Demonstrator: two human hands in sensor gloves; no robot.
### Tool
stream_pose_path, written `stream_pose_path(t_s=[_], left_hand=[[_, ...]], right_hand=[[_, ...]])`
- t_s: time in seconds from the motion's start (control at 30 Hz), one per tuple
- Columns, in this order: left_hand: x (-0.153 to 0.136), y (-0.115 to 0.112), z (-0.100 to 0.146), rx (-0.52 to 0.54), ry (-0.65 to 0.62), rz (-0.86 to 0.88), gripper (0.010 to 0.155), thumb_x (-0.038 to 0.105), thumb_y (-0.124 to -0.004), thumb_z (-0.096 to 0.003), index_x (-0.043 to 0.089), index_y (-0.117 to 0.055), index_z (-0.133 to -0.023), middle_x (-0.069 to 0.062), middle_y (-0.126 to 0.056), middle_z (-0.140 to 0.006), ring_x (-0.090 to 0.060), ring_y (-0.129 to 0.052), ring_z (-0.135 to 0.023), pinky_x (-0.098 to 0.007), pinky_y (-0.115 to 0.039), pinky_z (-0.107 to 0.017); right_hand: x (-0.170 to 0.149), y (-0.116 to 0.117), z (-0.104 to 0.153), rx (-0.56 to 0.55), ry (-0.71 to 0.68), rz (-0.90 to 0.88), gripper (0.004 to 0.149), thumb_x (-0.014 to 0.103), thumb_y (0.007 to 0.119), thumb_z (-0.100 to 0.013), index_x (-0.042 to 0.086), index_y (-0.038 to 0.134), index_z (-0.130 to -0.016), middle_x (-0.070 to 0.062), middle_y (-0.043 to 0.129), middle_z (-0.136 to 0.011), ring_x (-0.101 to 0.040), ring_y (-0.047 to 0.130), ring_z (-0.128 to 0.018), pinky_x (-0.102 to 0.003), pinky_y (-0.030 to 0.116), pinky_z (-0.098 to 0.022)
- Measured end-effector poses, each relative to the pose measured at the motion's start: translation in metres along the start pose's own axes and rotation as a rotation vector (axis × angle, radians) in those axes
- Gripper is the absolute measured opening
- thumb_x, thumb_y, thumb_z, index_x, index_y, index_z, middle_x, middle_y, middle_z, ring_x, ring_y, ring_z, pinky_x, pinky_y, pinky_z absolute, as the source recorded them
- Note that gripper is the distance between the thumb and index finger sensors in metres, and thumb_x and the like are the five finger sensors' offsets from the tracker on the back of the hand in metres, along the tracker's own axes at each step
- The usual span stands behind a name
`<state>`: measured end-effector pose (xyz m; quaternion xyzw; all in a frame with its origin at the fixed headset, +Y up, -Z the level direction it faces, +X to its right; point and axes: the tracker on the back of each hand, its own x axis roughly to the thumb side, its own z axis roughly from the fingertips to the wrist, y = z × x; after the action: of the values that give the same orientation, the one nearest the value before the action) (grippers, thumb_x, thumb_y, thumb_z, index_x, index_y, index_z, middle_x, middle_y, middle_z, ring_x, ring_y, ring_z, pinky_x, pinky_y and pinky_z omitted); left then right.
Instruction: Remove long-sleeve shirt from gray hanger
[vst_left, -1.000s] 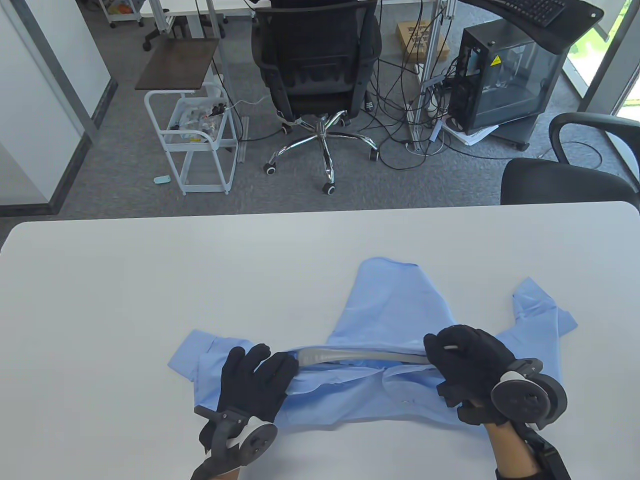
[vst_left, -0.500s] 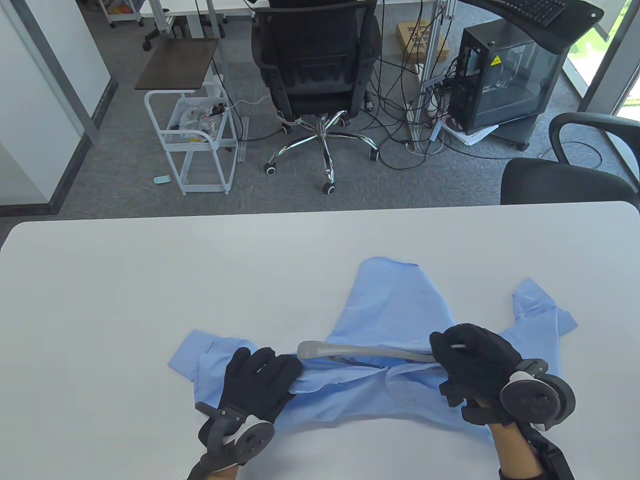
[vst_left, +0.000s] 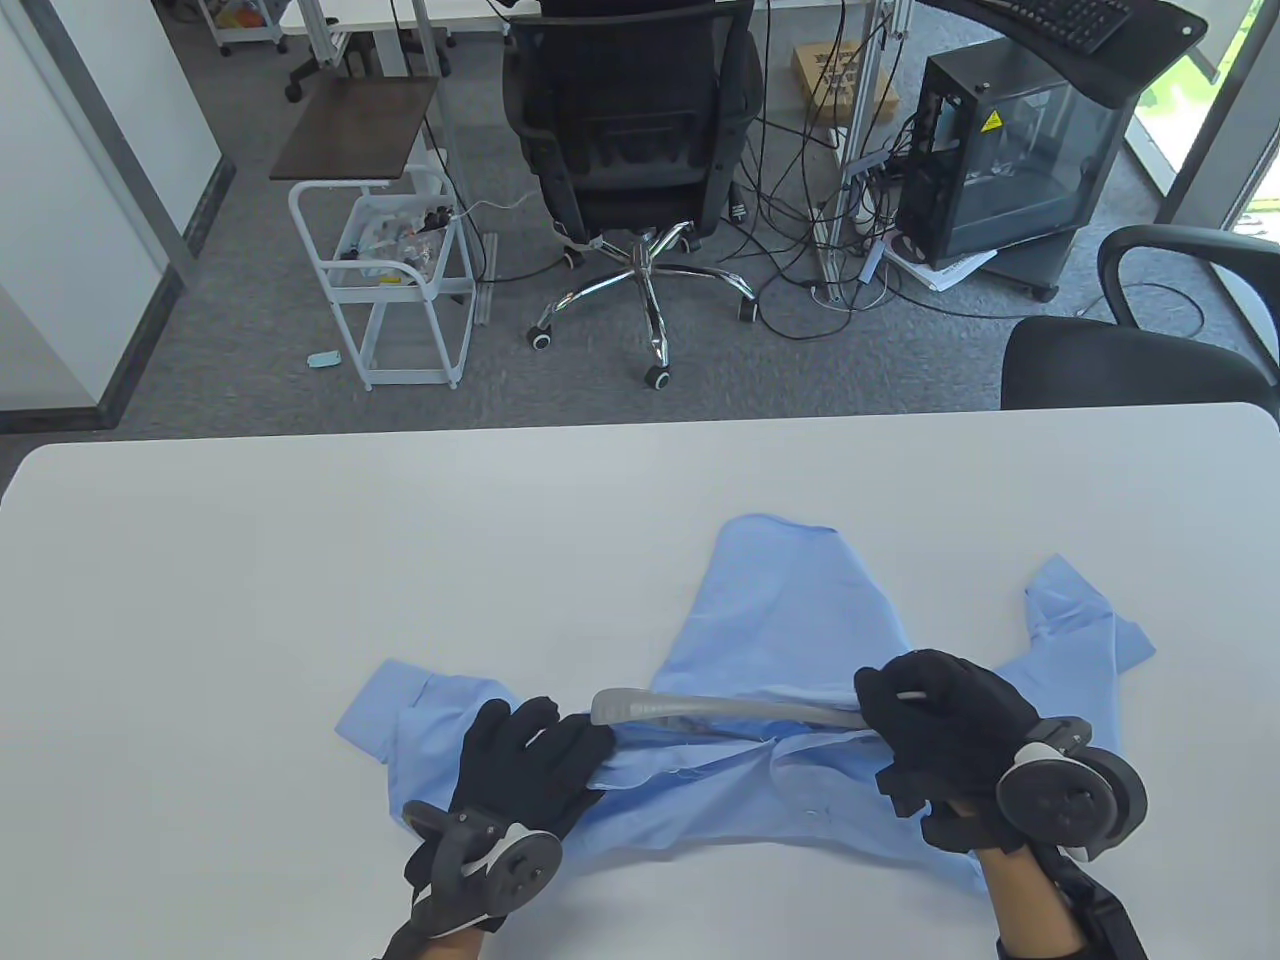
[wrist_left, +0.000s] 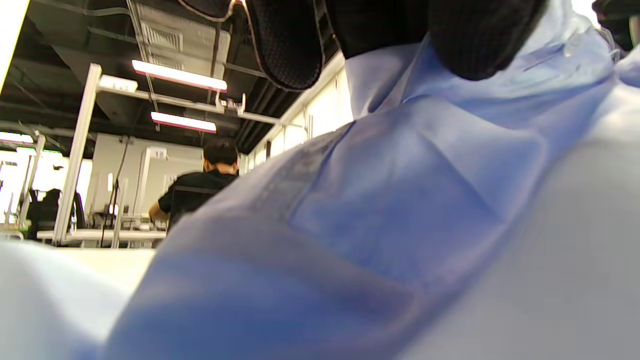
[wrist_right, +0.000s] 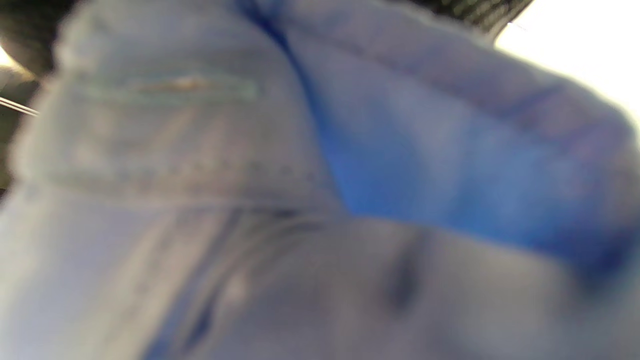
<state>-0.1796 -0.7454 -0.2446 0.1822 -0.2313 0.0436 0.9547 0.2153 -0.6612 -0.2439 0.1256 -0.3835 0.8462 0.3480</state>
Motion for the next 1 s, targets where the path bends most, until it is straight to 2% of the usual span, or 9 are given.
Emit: stream_pose_path(t_s=[0.1,0.3,0.5,0.6,0.67,0.73,0.83,0.9,1.0], left_hand=[[0.002,-0.005,-0.002,-0.049,0.0,0.015,0.053,0.058,-0.074,-0.0473,0.048,-0.07,-0.099,0.023,-0.077,-0.105,-0.024,-0.072,-0.108,-0.057,-0.044,-0.084],[0.002,-0.011,-0.007,-0.192,0.048,0.16,0.046,0.055,-0.078,-0.0458,0.047,-0.083,-0.091,0.021,-0.076,-0.105,-0.024,-0.069,-0.109,-0.057,-0.045,-0.083],[-0.015,0.006,-0.001,-0.024,0.112,0.355,0.041,0.049,-0.088,-0.0425,0.043,-0.088,-0.083,0.014,-0.085,-0.094,-0.023,-0.082,-0.099,-0.057,-0.051,-0.081],[-0.017,0.007,-0.002,-0.031,0.108,0.375,0.041,0.047,-0.091,-0.0409,0.042,-0.09,-0.081,0.011,-0.094,-0.082,-0.017,-0.094,-0.088,-0.056,-0.055,-0.079],[-0.018,0.007,-0.001,-0.016,0.117,0.395,0.043,0.045,-0.092,-0.0416,0.04,-0.088,-0.084,0.01,-0.095,-0.081,-0.017,-0.094,-0.087,-0.057,-0.056,-0.079],[-0.018,0.007,-0.001,-0.007,0.119,0.376,0.048,0.043,-0.093,-0.0425,0.043,-0.081,-0.089,0.013,-0.092,-0.084,-0.018,-0.092,-0.09,-0.056,-0.055,-0.08],[-0.012,0.004,-0.001,-0.065,0.069,0.308,0.075,0.053,-0.095,-0.0376,0.042,-0.063,-0.104,0.012,-0.074,-0.104,-0.027,-0.073,-0.105,-0.058,-0.048,-0.082],[-0.006,0.007,0.0,-0.047,0.04,0.298,0.084,0.059,-0.096,-0.034,0.042,-0.058,-0.107,0.011,-0.068,-0.106,-0.028,-0.067,-0.108,-0.059,-0.045,-0.082],[-0.002,0.013,0.001,0.016,0.062,0.279,0.086,0.064,-0.092,-0.0333,0.033,-0.057,-0.105,0.007,-0.067,-0.101,-0.029,-0.065,-0.107,-0.059,-0.045,-0.082]], right_hand=[[0.0,0.0,0.0,0.002,-0.003,-0.001,0.033,0.054,0.096,-0.044,0.023,0.091,-0.055,0.014,0.084,-0.025,0.005,0.081,-0.005,-0.024,0.094,-0.025],[0.004,0.007,0.001,0.034,-0.026,0.014,0.033,0.054,0.096,-0.044,0.023,0.091,-0.055,0.014,0.084,-0.025,0.005,0.081,-0.006,-0.024,0.094,-0.025],[0.007,0.011,0.002,0.052,-0.042,0.024,0.034,0.054,0.096,-0.044,0.023,0.091,-0.055,0.014,0.084,-0.025,0.004,0.081,-0.005,-0.024,0.094,-0.025],[0.007,0.011,0.002,0.054,-0.04,0.027,0.033,0.054,0.096,-0.044,0.023,0.091,-0.055,0.014,0.084,-0.026,0.004,0.081,-0.006,-0.024,0.094,-0.025],[0.007,0.011,0.002,0.067,-0.043,0.027,0.034,0.054,0.096,-0.044,0.023,0.091,-0.056,0.014,0.084,-0.026,0.004,0.081,-0.006,-0.025,0.094,-0.026],[0.008,0.012,0.003,0.053,-0.045,0.036,0.034,0.054,0.096,-0.044,0.022,0.091,-0.056,0.014,0.084,-0.026,0.004,0.081,-0.007,-0.025,0.094,-0.026],[0.01,0.011,0.003,0.052,-0.057,0.073,0.034,0.054,0.095,-0.045,0.022,0.091,-0.057,0.014,0.084,-0.027,0.004,0.082,-0.007,-0.025,0.094,-0.027],[0.009,0.011,0.002,0.053,-0.054,0.072,0.034,0.054,0.095,-0.045,0.022,0.091,-0.057,0.013,0.084,-0.027,0.004,0.082,-0.007,-0.025,0.094,-0.027],[0.008,0.01,0.003,0.042,-0.051,0.076,0.034,0.054,0.095,-0.045,0.022,0.091,-0.057,0.013,0.084,-0.027,0.004,0.082,-0.007,-0.025,0.094,-0.027]])
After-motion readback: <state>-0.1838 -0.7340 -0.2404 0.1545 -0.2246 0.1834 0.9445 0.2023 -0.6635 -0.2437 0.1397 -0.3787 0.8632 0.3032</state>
